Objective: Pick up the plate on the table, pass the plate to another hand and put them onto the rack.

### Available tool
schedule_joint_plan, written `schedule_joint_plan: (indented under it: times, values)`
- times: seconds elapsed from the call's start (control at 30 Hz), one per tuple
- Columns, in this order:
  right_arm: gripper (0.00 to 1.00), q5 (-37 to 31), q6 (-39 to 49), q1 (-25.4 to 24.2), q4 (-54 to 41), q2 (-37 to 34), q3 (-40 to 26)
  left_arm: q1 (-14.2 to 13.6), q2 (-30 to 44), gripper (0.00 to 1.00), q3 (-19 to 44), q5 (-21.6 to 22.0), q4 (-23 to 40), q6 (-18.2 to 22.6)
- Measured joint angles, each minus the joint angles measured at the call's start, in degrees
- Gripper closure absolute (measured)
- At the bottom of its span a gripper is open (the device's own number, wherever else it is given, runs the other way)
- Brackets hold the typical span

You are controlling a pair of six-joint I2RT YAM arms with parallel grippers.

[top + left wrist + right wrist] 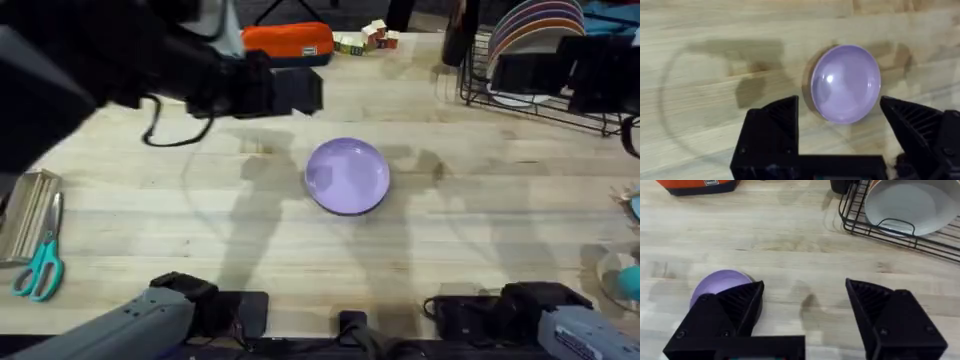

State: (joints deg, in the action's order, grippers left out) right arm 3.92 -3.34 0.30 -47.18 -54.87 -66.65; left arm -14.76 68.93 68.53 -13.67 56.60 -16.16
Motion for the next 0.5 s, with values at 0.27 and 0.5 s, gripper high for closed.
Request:
schedule_joint_plan:
  times: [0.27, 0.5]
  values:
    - [0.009, 0.0, 1.08, 0.0, 0.2, 0.0, 0.0, -7.61, 7.41, 0.006, 0.0, 9.74, -0.69, -2.19]
    - [0.009, 0.0, 1.28, 0.0, 0.2, 0.0, 0.0, -9.1, 15.17, 0.007, 0.0, 12.4, -2.69, -2.73]
